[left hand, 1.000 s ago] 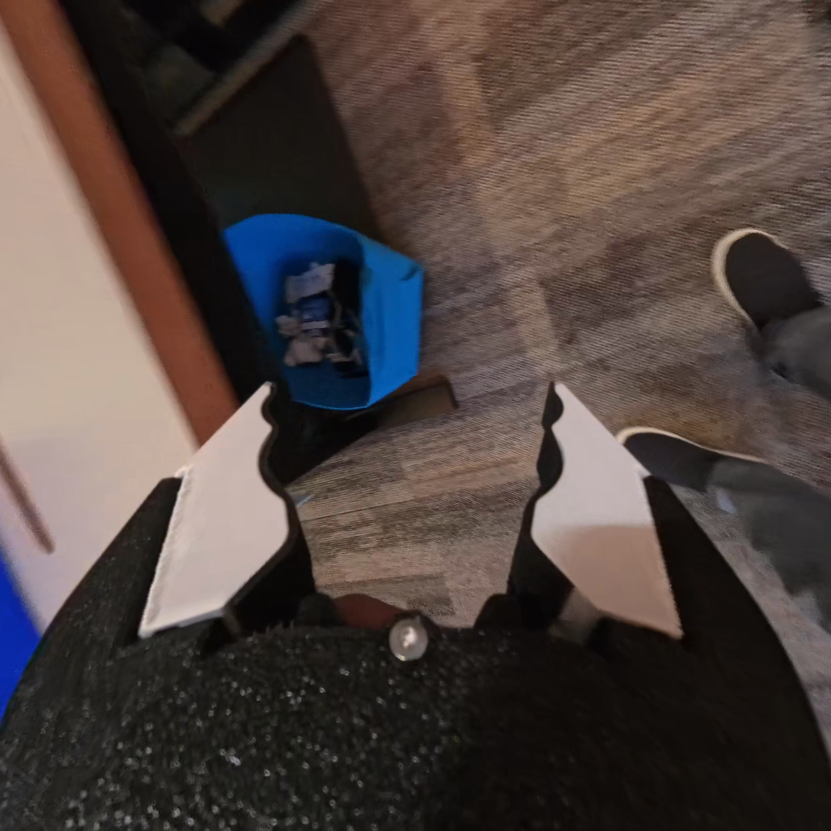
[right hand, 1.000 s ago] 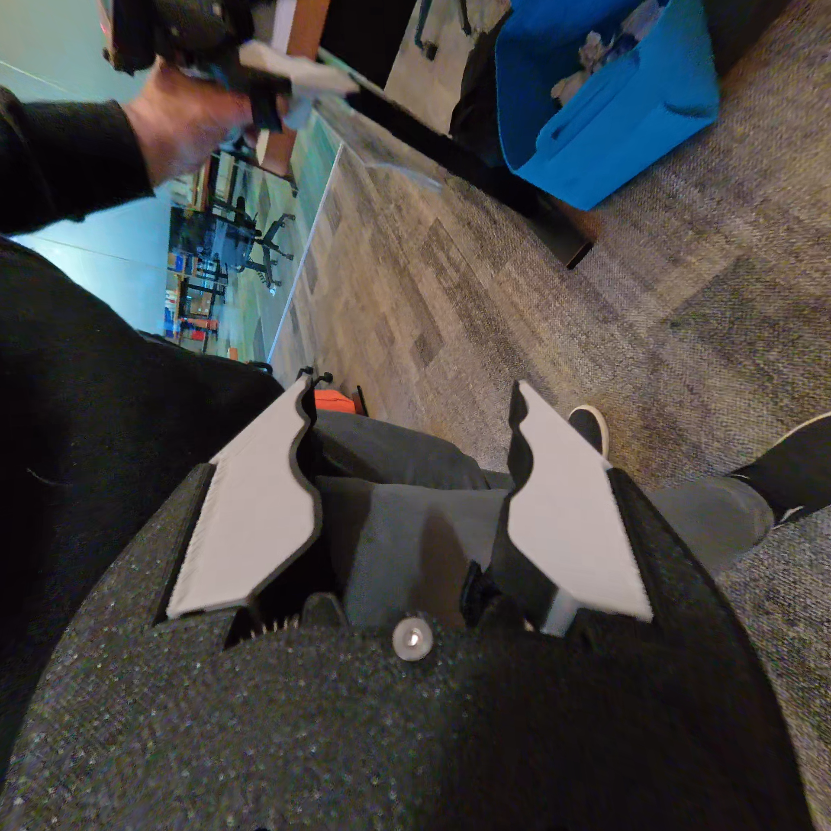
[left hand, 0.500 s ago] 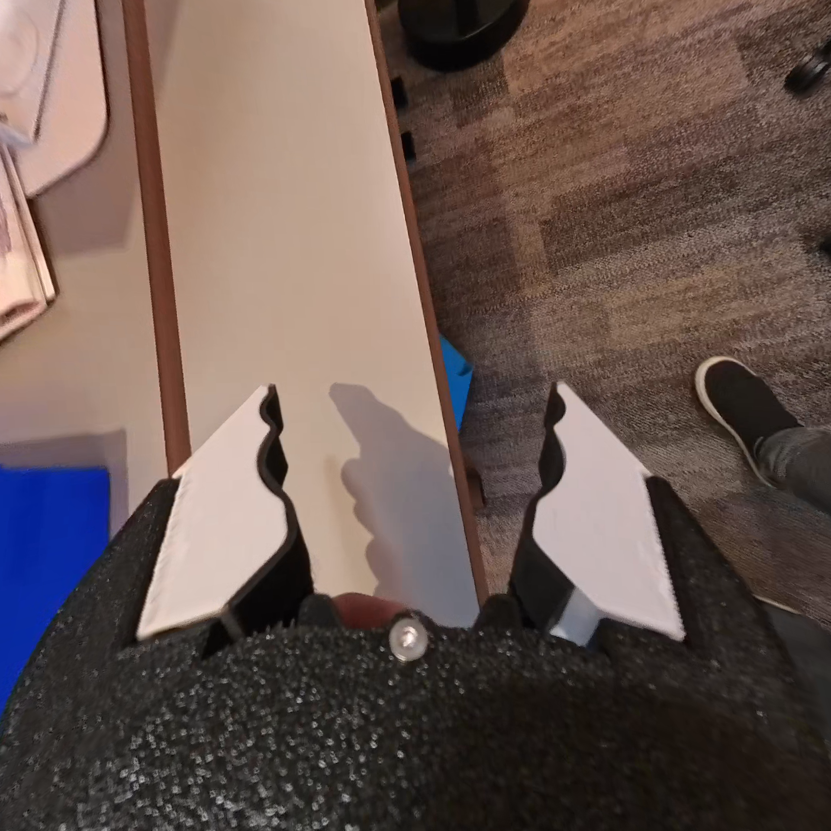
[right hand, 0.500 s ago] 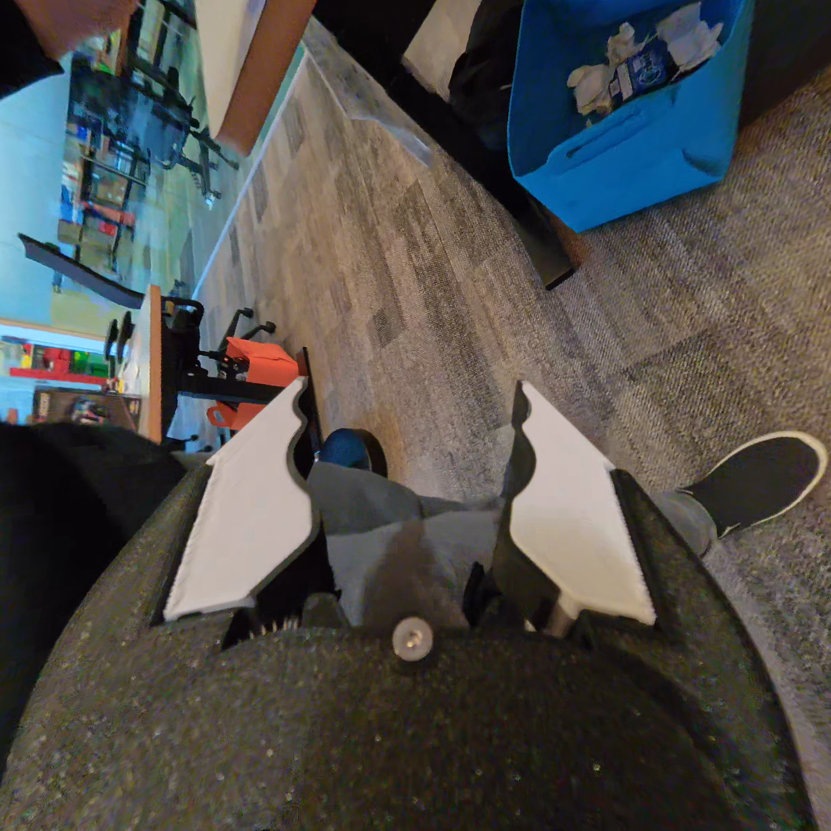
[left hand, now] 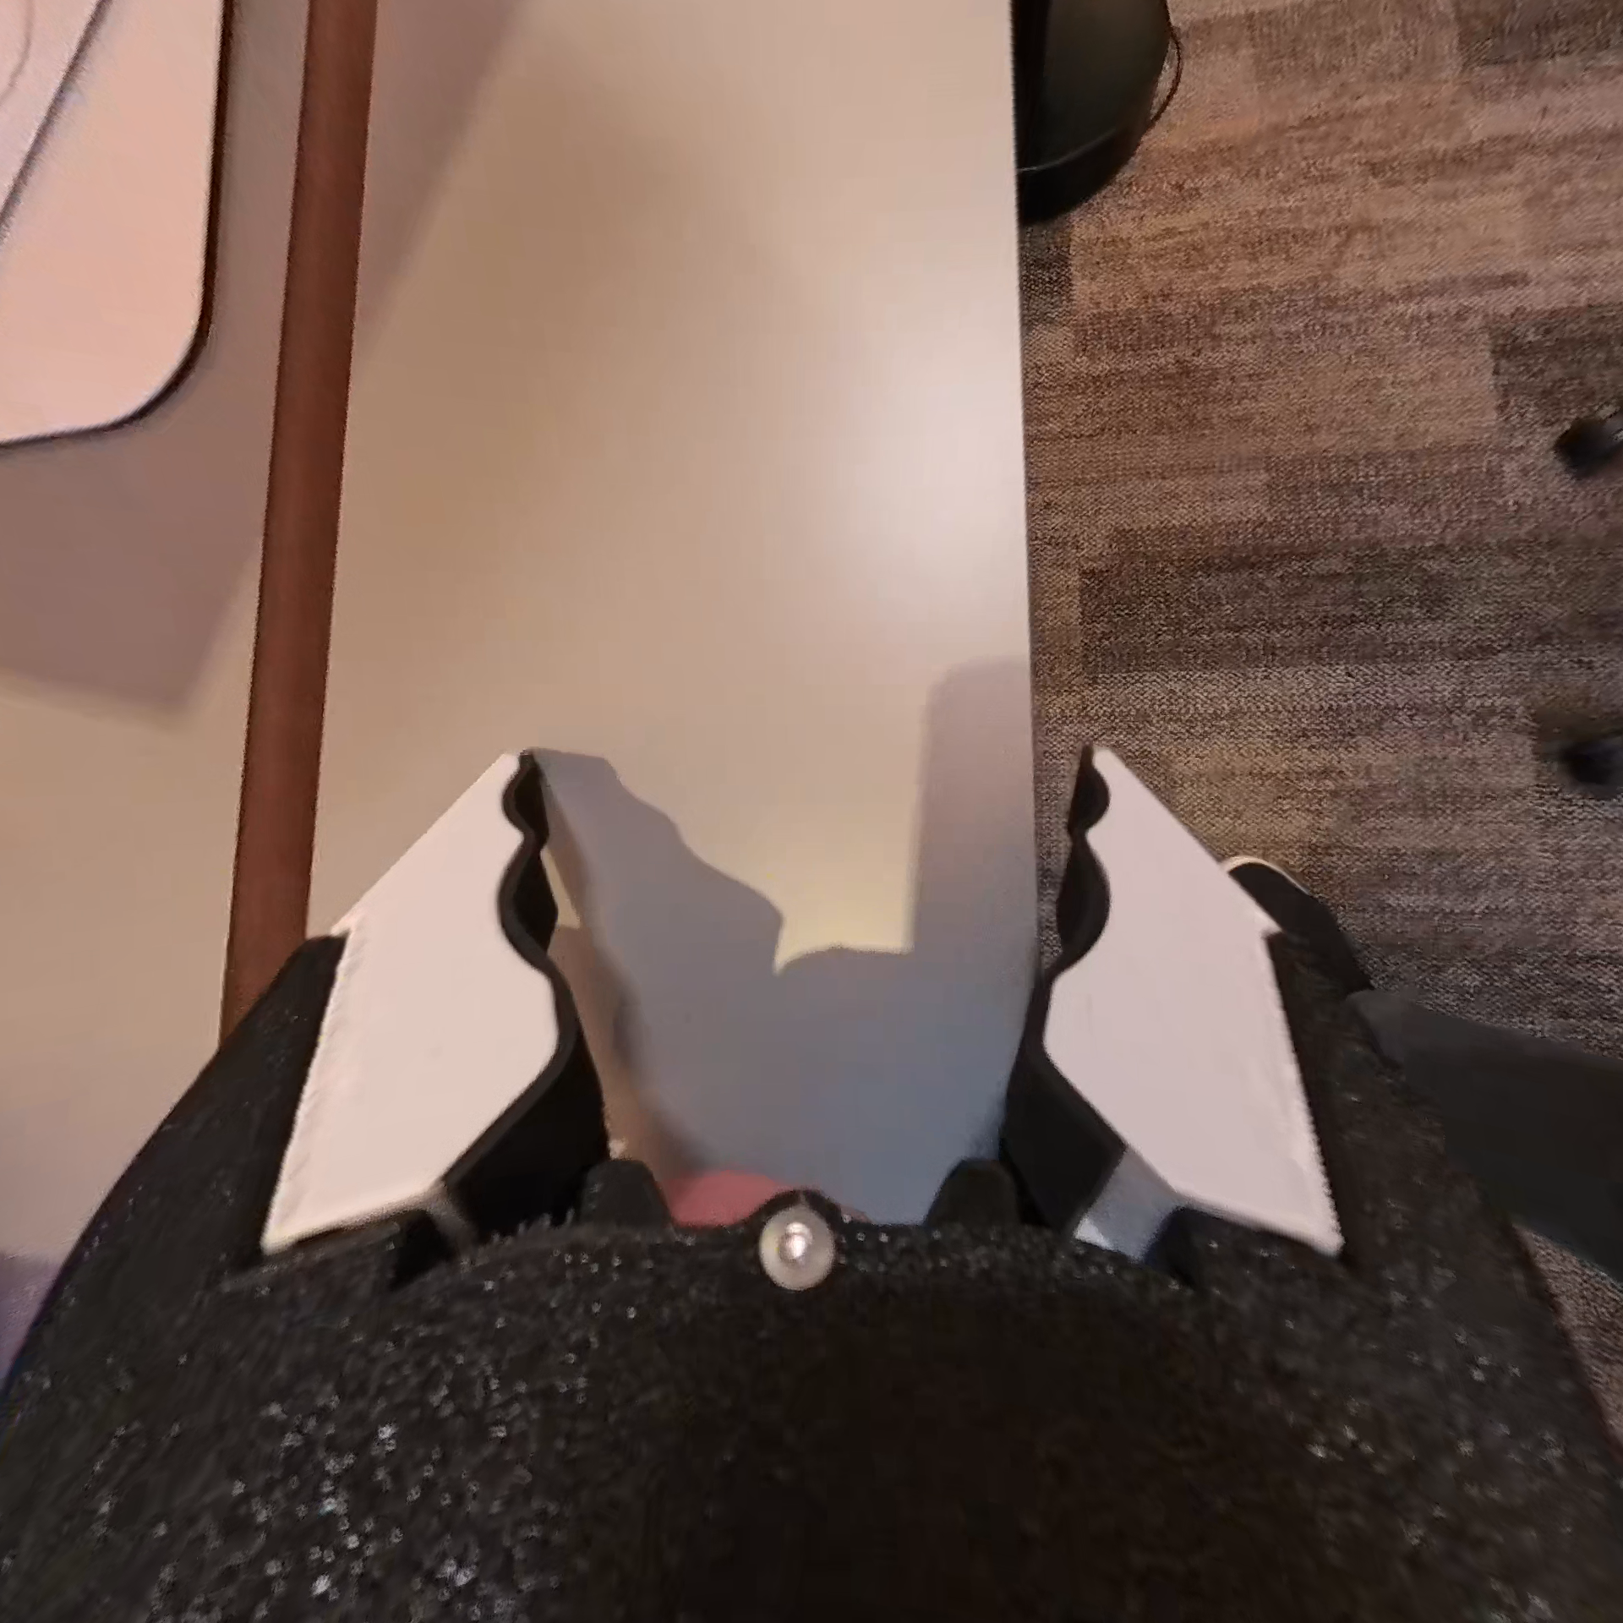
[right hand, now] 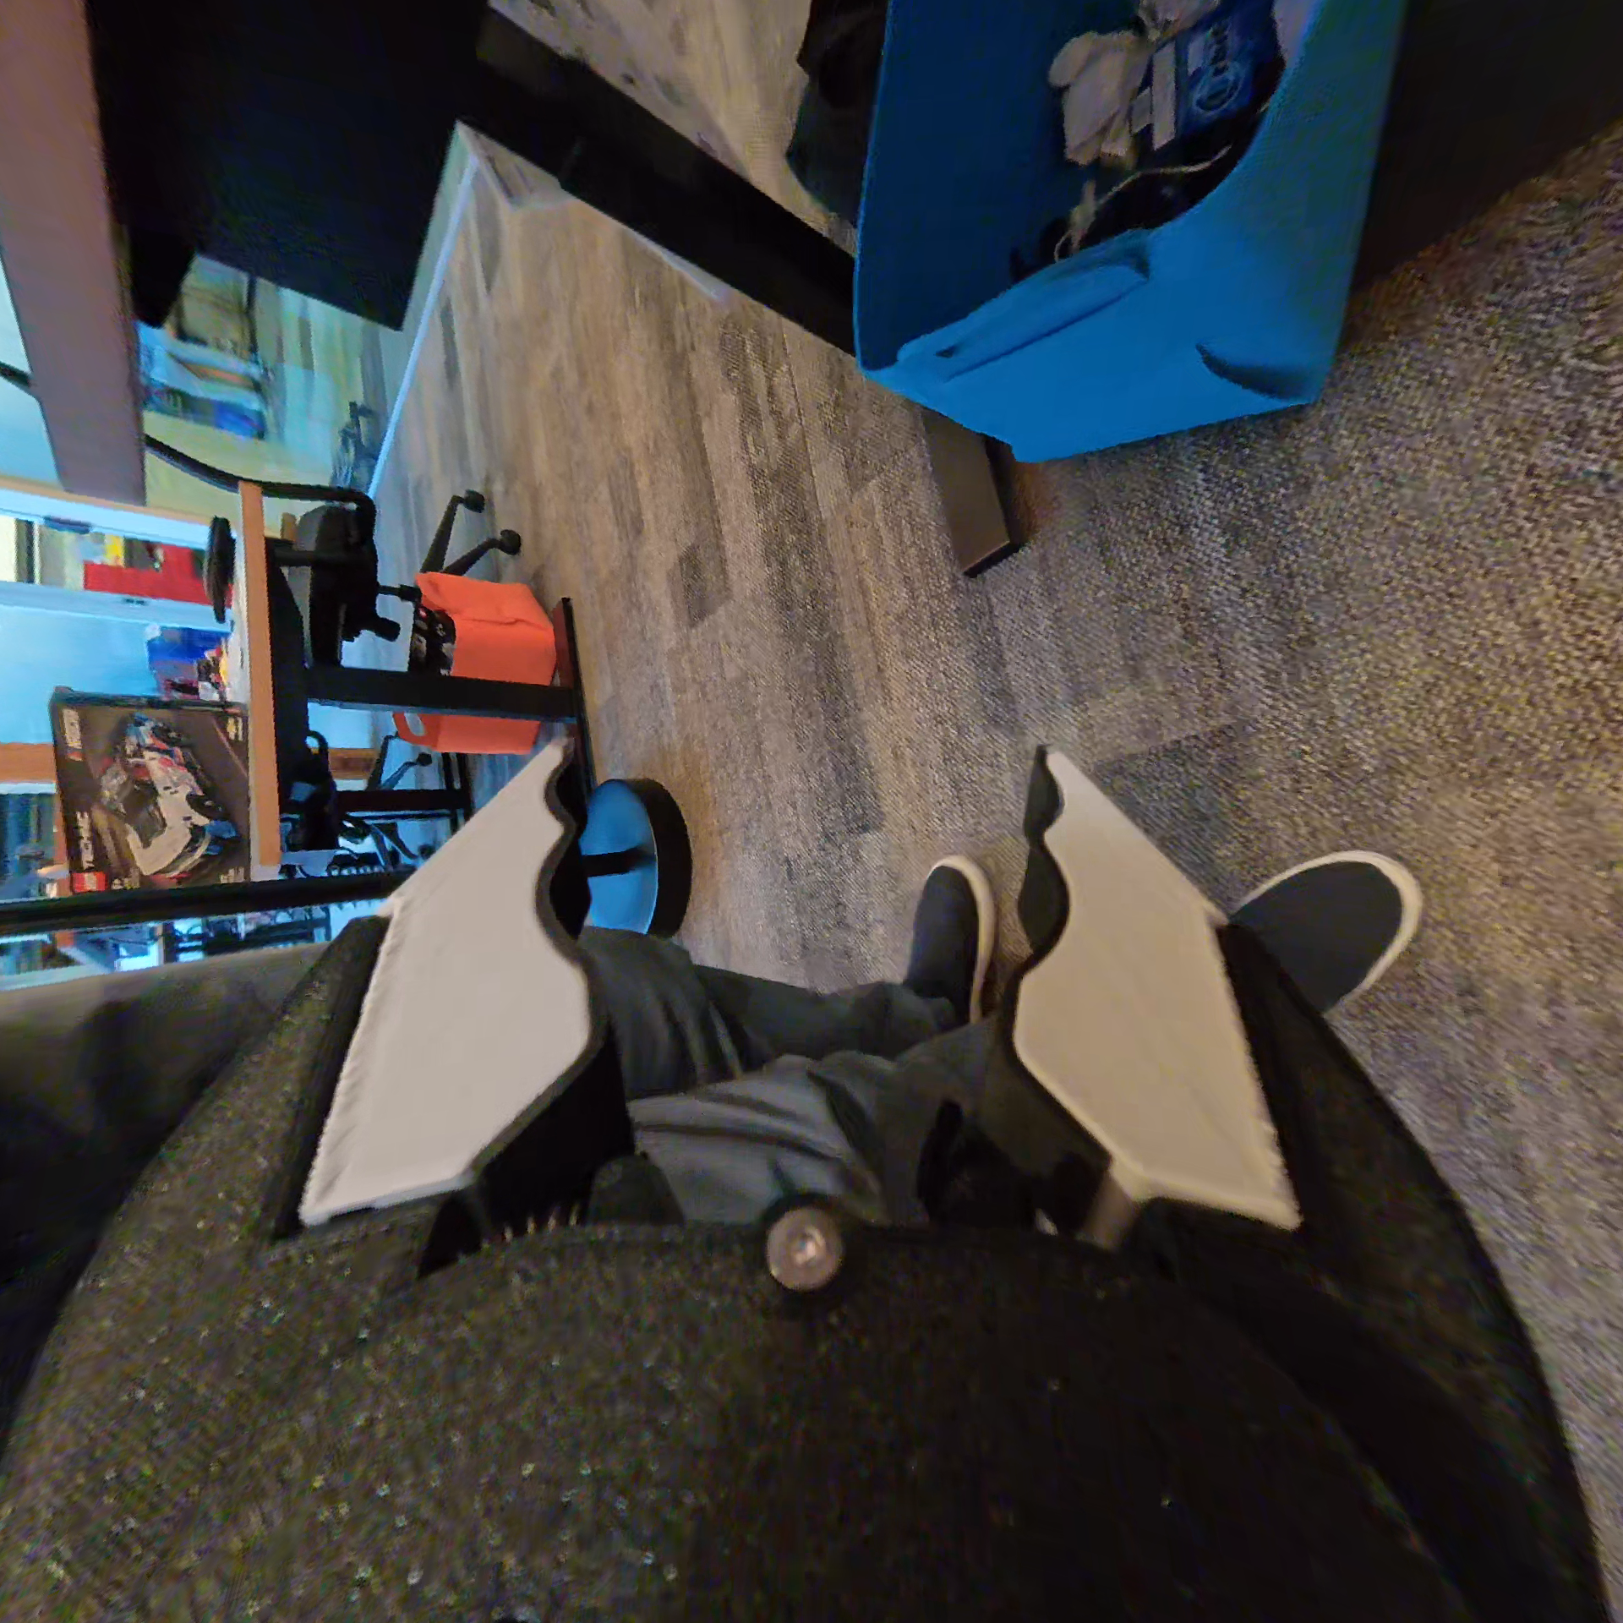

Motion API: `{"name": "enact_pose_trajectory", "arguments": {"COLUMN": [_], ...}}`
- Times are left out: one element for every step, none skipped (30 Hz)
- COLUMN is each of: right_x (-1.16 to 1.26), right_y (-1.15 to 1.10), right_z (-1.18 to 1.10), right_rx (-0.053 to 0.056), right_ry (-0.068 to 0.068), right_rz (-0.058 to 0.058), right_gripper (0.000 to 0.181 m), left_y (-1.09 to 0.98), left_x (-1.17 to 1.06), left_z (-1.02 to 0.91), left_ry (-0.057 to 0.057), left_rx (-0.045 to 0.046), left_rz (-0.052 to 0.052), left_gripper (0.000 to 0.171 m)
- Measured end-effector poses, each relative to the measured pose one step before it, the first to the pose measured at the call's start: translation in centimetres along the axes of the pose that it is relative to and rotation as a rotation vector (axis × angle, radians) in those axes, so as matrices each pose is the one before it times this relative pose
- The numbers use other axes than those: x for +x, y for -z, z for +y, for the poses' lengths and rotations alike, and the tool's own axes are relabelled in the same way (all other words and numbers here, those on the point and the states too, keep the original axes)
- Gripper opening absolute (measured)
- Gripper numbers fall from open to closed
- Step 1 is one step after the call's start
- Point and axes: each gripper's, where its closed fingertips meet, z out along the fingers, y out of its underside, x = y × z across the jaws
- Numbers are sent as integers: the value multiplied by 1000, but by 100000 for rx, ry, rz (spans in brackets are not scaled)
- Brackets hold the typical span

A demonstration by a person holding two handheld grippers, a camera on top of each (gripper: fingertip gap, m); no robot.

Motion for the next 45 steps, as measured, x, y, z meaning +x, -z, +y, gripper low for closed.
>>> {"name": "enact_pose_trajectory", "arguments": {"right_x": [957,953,854,668,541,388,191,-8,-62,-22,-24,-30,110,209,194,230,236,361,583,761,881,875,796,658,535,485,516,670,825,957,1019,984,1010,1099,1144,1062,735,594,678,837,674,879,947,833,793], "right_y": [613,654,683,741,780,845,971,1068,1208,1413,1599,1639,1514,1262,992,704,383,44,-218,-424,-558,-627,-604,-483,-328,-237,-245,-282,-342,-346,-335,-322,-311,-389,-564,-734,-841,-859,-827,-653,-394,-181,-188,-328,-437], "right_z": [-395,-362,-340,-324,-293,-276,-392,-434,-326,-392,-508,-561,-457,-340,-363,-454,-410,-357,-335,-361,-433,-538,-646,-770,-949,-998,-936,-792,-599,-456,-375,-408,-490,-349,-84,80,-22,-142,123,158,-227,-378,-322,-69,198], "right_rx": [-1667,-1312,-904,-527,-249,216,1551,2259,1406,1940,3026,3513,3436,3116,3559,4106,3358,2193,1435,837,278,-151,-553,-365,583,1188,1205,1132,654,708,902,1573,2513,1802,373,-697,-158,754,-1382,-2433,364,1794,2161,1445,-235], "right_ry": [5,-503,-865,-692,-636,-935,-907,-729,-587,93,301,293,-70,-1523,-3152,-3764,-3688,-3195,-2255,-1554,-1087,-797,-1180,-1496,-950,-471,-118,431,581,709,549,308,837,2340,3826,4248,4475,4093,4457,5435,4813,3335,2348,1257,404], "right_rz": [798,1166,1369,1348,1560,1624,1292,960,1662,2730,3088,2781,2703,1810,301,-456,-1324,-1541,-1049,-856,-710,-1060,-1613,-1992,-2094,-2026,-1973,-1340,-617,182,638,595,1060,2262,3127,3422,2348,1945,2638,3790,2694,3624,3871,2738,2168], "right_gripper": [98,98,98,98,98,98,98,98,98,98,98,98,98,98,98,97,97,97,97,97,97,97,97,97,97,97,97,97,97,97,97,97,97,97,97,98,98,98,98,98,98,98,97,97,97], "left_y": [-362,-317,-240,-148,-9,49,-5,-216,-512,-737,-894,-1094,-1313,-1413,-1473,-1642,-1905,-2144,-2367,-2621,-2680,-2419,-2046,-1911,-1931,-1933,-1950,-1996,-2036,-2097,-2195,-2319,-2444,-2513,-2480,-2390,-2248,-2029,-1712,-1477,-1381,-1287,-1046,-739,-507], "left_x": [329,328,510,791,883,761,1187,1680,1902,1916,1891,1721,1462,1363,1189,932,461,110,-274,-460,-599,-1007,-1566,-1689,-1671,-2107,-2448,-2345,-2262,-2126,-1956,-1633,-1372,-1240,-1238,-1204,-1124,-1133,-1040,-1099,-1205,-1290,-1267,-1463,-1617], "left_z": [-447,-393,-414,-648,-1065,-1423,-1792,-1904,-1601,-1189,-907,-363,369,844,1043,1208,1346,1448,1483,1852,2210,1682,1015,790,563,173,-439,-949,-1140,-1040,-929,-780,-505,-230,-20,61,209,292,93,-129,-9,281,497,598,729], "left_ry": [-682,-1005,-1981,-1767,-17,-372,276,1121,-1460,-3951,-3658,-2083,-487,210,602,1008,1491,1336,1057,795,-319,-2581,-3652,-1735,887,1725,2121,2457,2675,2495,2553,2146,902,-613,-1851,-2104,-1431,-803,-545,437,1628,2282,2422,3919,5256], "left_rx": [179,-67,226,1226,2799,4116,4944,5052,3958,2791,2739,1485,-622,-1717,-1989,-2215,-2661,-3455,-3993,-6635,-10323,-8502,-4832,-4405,-4832,-4093,-1864,204,1017,568,423,452,-31,-789,-1389,-1439,-2070,-2590,-1333,310,-25,-803,-313,1056,1366], "left_rz": [548,311,1303,2882,3425,1343,2468,3979,3704,3419,4035,4141,3506,3731,3585,3349,2312,2389,2299,3128,3805,2299,-587,-472,873,-937,-2774,-2398,-2823,-3072,-3068,-2077,-1228,-1005,-1536,-1682,-1387,-1685,-1238,-1483,-1834,-1988,-1323,-1869,-1951], "left_gripper": [119,120,120,117,113,113,113,111,109,108,107,104,104,104,104,102,101,101,102,106,110,112,112,111,112,114,115,114,113,113,112,113,113,112,113,113,113,113,114,113,112,111,107,104,100]}}
